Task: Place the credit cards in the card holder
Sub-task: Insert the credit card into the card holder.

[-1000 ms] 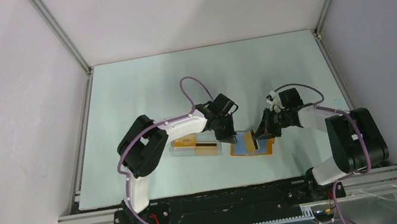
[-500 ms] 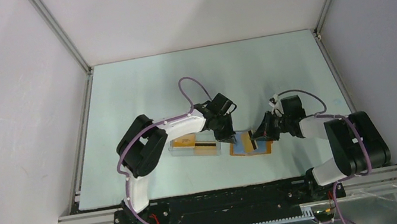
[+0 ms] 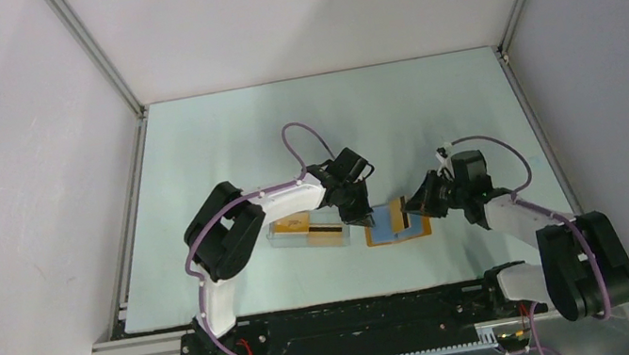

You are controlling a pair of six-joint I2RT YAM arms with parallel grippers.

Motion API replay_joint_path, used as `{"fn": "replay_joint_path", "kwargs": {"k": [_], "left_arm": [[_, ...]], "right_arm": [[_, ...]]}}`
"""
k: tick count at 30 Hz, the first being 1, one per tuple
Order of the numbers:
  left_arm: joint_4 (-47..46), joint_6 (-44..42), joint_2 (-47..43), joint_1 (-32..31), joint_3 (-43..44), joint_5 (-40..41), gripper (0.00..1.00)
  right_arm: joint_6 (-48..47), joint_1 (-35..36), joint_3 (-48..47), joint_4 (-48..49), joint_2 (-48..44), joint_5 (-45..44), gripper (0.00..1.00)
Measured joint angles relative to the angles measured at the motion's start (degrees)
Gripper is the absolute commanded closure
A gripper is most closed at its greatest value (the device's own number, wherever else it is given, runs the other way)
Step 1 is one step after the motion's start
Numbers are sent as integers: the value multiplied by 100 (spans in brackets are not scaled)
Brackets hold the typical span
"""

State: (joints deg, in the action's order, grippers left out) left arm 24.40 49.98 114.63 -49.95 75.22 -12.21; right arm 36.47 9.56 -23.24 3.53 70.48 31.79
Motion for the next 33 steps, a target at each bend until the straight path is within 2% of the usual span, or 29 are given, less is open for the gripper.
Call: {"fn": "replay_joint_path", "kwargs": {"k": [18, 24, 33], "left_arm": [[13, 15, -2, 0, -2, -13, 96], [11, 13, -2, 0, -2, -15, 96], [9, 13, -2, 0, -4, -22, 97]], "right_arm": [[417, 297, 374, 1178, 501, -238, 100], [348, 282, 396, 1078, 376, -227, 100], [118, -105, 313, 667, 273, -160, 100]]}}
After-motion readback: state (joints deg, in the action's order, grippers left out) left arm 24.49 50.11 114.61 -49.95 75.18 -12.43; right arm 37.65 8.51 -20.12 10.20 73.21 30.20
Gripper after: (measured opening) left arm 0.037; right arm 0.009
